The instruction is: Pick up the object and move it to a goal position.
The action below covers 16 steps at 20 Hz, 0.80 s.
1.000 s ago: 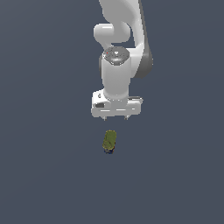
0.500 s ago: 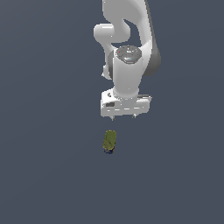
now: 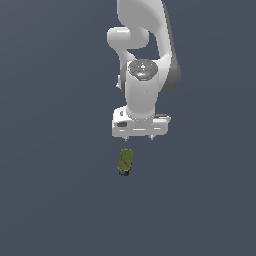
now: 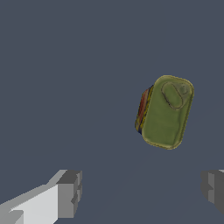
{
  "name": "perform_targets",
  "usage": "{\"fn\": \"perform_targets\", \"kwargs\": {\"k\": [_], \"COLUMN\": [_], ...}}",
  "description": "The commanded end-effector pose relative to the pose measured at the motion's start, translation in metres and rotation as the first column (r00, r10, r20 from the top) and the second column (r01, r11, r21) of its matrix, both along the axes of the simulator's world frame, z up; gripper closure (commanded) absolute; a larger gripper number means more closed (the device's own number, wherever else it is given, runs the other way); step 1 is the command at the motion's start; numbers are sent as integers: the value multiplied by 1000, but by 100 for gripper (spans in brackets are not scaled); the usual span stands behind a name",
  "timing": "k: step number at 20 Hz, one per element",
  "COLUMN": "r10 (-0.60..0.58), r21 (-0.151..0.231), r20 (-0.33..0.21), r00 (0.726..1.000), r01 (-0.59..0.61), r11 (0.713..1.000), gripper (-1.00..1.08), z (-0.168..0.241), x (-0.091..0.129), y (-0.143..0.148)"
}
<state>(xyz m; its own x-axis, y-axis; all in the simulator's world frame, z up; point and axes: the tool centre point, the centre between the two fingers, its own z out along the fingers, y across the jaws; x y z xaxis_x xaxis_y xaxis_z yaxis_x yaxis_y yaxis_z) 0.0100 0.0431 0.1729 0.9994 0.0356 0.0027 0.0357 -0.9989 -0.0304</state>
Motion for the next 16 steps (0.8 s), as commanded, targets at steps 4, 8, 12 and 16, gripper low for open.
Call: {"fn": "perform_targets", "kwargs": {"k": [4, 8, 12, 16], "r10": [-89, -163, -213, -240], "r21": [-7, -16, -24, -29], "r20": [-3, -3, -3, -2], "r00": [996, 987, 977, 971], "r01": [88, 163, 213, 240], "r11": [996, 987, 977, 970], "gripper": [-92, -92, -92, -92], "z": [-21, -40, -54, -62], "x": [18, 33, 42, 47], "y": [-18, -35, -46, -53]}}
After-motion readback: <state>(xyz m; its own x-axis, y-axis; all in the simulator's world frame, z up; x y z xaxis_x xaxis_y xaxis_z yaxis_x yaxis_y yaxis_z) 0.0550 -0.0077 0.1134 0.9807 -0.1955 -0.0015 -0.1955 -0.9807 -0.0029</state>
